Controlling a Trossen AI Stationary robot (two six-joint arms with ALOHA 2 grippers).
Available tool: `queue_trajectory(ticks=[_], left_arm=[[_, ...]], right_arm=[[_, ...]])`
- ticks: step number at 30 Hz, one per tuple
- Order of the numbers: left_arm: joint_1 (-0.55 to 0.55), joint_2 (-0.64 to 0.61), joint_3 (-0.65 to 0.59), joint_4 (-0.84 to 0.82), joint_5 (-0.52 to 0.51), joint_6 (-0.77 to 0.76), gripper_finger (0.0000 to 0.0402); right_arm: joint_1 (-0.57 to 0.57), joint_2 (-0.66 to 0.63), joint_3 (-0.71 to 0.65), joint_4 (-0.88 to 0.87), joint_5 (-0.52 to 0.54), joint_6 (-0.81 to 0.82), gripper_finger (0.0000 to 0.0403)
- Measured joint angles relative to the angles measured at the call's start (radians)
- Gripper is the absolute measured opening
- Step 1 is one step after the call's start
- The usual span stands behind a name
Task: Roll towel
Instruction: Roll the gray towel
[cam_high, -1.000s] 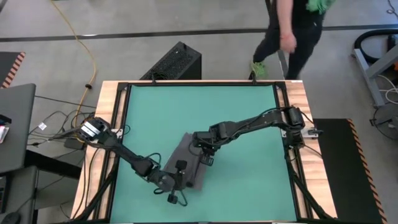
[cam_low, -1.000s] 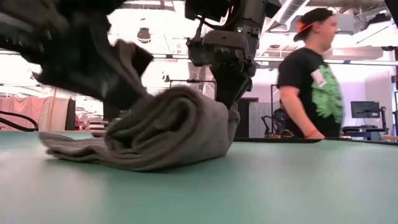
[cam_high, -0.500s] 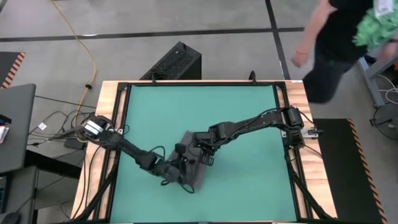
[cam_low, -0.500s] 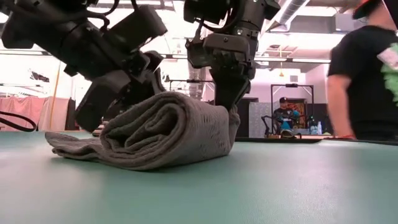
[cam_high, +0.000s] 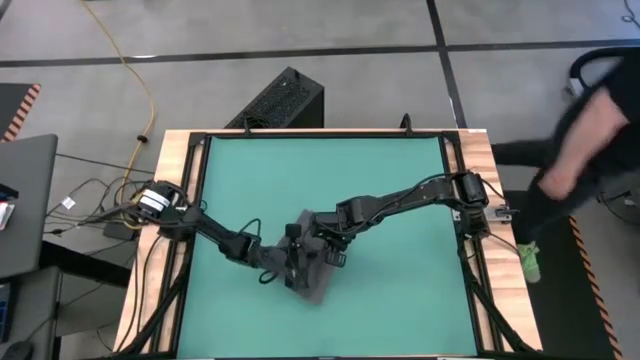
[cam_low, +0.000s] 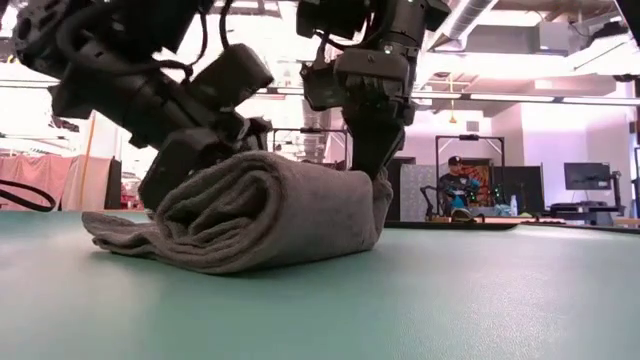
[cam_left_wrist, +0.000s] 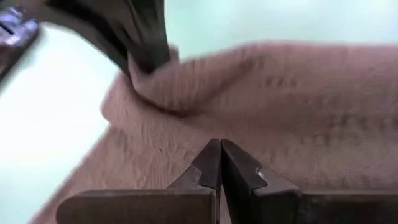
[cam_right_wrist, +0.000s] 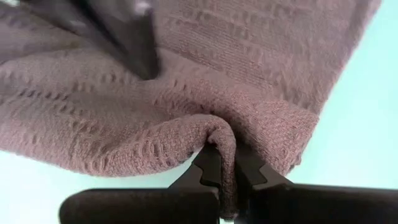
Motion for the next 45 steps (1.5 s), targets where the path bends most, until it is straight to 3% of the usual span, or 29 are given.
queue_trajectory(ticks=[7, 16, 20, 38, 41, 45], left_arm=[[0.056, 0.033, -0.001, -0.001, 0.101, -0.030, 0.0000], [0.063, 0.270, 0.056, 0.242, 0.170, -0.116, 0.0000], [0.052, 0.314, 0.098, 0.254, 0.194, -0.138, 0.0000], [-0.010, 0.297, 0.104, 0.237, 0.167, -0.193, 0.0000], [-0.041, 0.242, 0.102, 0.193, 0.126, -0.169, 0.0000], [-0.084, 0.120, 0.102, 0.018, 0.098, -0.153, 0.0000]], right_arm=[[-0.011, 0.000, 0.039, 0.002, -0.034, -0.033, 0.0022], [-0.037, 0.000, 0.032, -0.026, -0.044, -0.045, 0.0022], [-0.062, 0.001, 0.012, -0.031, -0.054, -0.050, 0.0028], [-0.086, -0.002, -0.132, 0.152, -0.046, -0.145, 0.0059], [-0.084, -0.003, -0.157, 0.169, -0.048, -0.138, 0.0060], [-0.082, -0.003, -0.178, 0.207, -0.048, -0.116, 0.0061]])
